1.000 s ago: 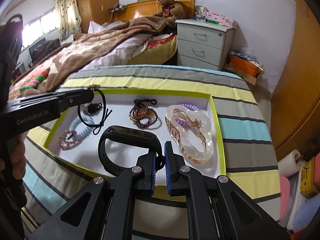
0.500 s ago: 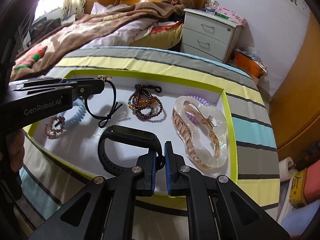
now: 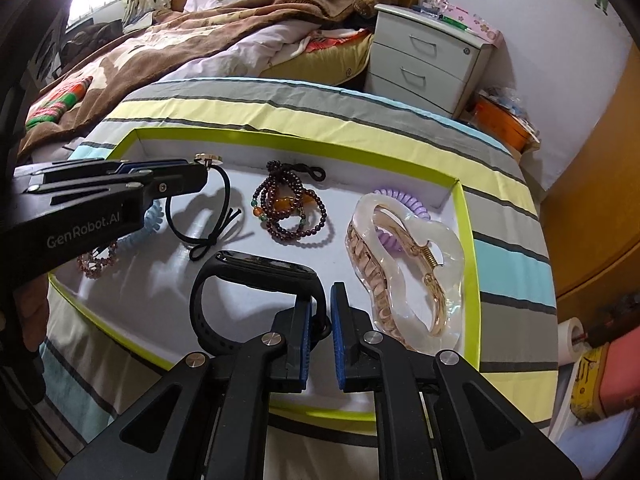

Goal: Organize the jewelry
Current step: 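Carry the watch band with the right tool while the left tool carries the hair tie into the box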

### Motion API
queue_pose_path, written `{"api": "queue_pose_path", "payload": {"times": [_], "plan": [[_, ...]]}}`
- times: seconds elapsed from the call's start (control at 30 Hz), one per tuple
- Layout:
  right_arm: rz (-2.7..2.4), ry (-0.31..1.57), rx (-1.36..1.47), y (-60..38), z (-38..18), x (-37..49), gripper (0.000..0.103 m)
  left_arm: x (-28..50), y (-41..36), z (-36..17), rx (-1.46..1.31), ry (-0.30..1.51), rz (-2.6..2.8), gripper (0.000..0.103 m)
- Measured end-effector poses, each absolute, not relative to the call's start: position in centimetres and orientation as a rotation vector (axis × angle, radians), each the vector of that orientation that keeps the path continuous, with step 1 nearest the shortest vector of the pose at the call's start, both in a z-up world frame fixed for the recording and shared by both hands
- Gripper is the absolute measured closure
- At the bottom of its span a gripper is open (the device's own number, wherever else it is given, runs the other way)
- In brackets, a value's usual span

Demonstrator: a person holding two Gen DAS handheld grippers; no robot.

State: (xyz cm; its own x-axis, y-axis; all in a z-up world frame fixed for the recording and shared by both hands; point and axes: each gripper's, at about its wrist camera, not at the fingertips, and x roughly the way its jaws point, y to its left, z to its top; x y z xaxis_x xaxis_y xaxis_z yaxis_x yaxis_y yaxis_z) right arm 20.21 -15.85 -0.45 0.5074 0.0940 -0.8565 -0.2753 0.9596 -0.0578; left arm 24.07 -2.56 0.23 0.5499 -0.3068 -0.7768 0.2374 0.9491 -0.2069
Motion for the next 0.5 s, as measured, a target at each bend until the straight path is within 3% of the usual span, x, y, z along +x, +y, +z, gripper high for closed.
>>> {"api": "queue_pose_path", "payload": {"times": [0.5], "plan": [[0.227,1.054,-0.214,-15.62,-0.74,20.93,0.092,24.33,-2.40,-0.03,-0.091,0.943,-0.326,0.089]]}}
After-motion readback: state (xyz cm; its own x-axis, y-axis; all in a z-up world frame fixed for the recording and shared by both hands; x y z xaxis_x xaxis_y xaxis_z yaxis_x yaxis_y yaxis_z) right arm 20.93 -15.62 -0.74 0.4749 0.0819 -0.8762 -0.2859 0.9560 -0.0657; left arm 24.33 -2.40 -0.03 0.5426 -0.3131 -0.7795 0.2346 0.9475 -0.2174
